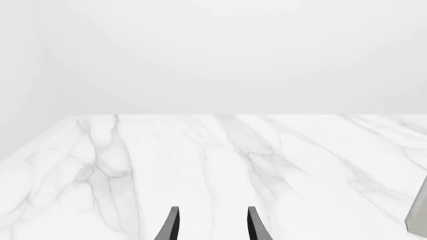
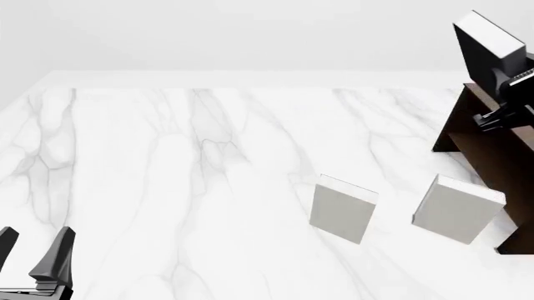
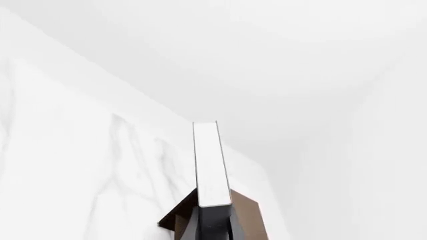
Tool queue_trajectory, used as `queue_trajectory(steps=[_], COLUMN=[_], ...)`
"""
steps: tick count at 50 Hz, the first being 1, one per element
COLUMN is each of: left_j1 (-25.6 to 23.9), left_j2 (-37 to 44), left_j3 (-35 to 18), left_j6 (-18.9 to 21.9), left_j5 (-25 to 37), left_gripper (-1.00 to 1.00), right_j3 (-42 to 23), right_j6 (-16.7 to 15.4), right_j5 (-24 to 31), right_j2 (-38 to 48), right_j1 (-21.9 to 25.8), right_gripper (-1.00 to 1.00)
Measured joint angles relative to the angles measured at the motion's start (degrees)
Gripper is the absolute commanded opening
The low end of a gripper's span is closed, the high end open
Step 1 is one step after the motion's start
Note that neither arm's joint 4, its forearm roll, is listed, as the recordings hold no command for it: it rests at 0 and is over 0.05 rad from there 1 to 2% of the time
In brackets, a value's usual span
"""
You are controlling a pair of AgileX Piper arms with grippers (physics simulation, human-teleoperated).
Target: Pick up the book on the left and place it on top of the shelf.
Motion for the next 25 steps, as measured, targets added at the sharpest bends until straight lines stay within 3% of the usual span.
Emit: queue_trajectory(steps=[25], left_j1=[0.0], left_j2=[0.0], left_j3=[0.0], left_j6=[0.0], left_j5=[0.0], left_gripper=[1.0], right_j3=[-1.0], right_j6=[-3.3], right_j5=[-0.8], right_j2=[2.3], right_j1=[-3.4], right_gripper=[-1.0])
